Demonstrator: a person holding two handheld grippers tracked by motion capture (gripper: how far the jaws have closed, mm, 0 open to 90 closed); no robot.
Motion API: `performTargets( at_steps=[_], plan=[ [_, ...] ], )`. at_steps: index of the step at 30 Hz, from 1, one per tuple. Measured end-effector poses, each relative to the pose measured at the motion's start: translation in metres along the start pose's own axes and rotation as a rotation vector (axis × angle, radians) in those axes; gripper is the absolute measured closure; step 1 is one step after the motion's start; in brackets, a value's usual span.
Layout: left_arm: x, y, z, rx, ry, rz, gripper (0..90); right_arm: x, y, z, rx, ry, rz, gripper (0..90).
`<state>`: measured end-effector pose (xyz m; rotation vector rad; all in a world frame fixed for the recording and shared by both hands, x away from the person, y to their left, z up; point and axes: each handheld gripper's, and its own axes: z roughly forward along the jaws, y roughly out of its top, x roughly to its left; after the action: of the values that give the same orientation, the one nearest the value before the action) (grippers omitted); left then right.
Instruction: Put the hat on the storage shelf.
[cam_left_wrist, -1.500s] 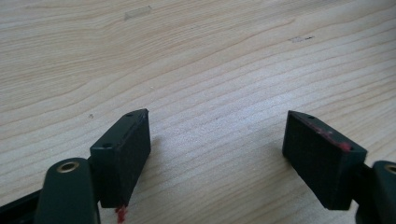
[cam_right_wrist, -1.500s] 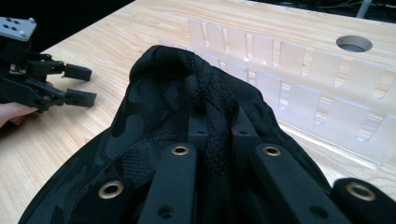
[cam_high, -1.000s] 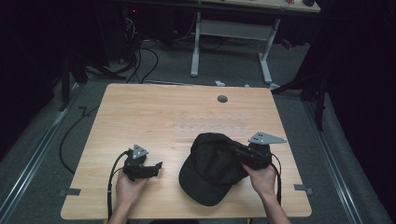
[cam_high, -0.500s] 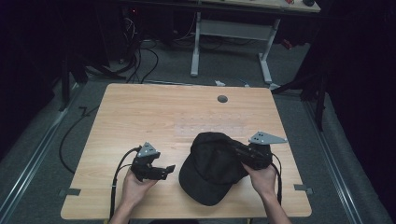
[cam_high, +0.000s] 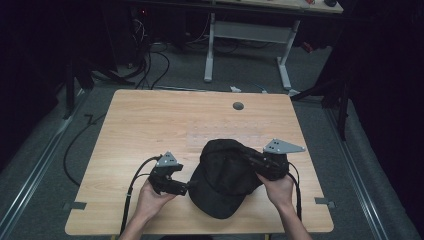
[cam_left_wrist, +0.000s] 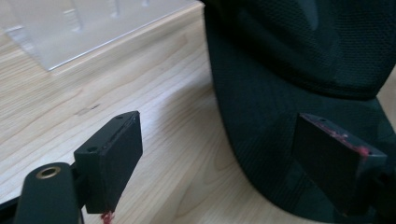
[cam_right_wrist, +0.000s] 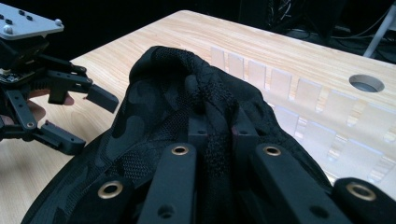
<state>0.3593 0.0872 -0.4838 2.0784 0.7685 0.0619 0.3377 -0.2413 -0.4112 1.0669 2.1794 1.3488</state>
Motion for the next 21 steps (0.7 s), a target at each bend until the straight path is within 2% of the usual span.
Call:
performTargets(
  at_steps=[10,11,21],
  plan=[
    [-0.0043,0.0054,0.0046,0.024,-0.067,0.013,16.4,0.0043,0.0046,0.0024,-0.025,0.04,-0.04,82.7],
    [-0.0047,0.0063,0.0054,0.028,-0.077,0.013,16.3,0.0048,0.0053,0.0027,-0.035,0.056,-0.045,82.6],
    [-0.0044,0.0091,0.0076,0.04,-0.117,0.007,18.2,0.0088,0.0102,0.0049,-0.062,0.112,-0.077,82.4]
  ],
)
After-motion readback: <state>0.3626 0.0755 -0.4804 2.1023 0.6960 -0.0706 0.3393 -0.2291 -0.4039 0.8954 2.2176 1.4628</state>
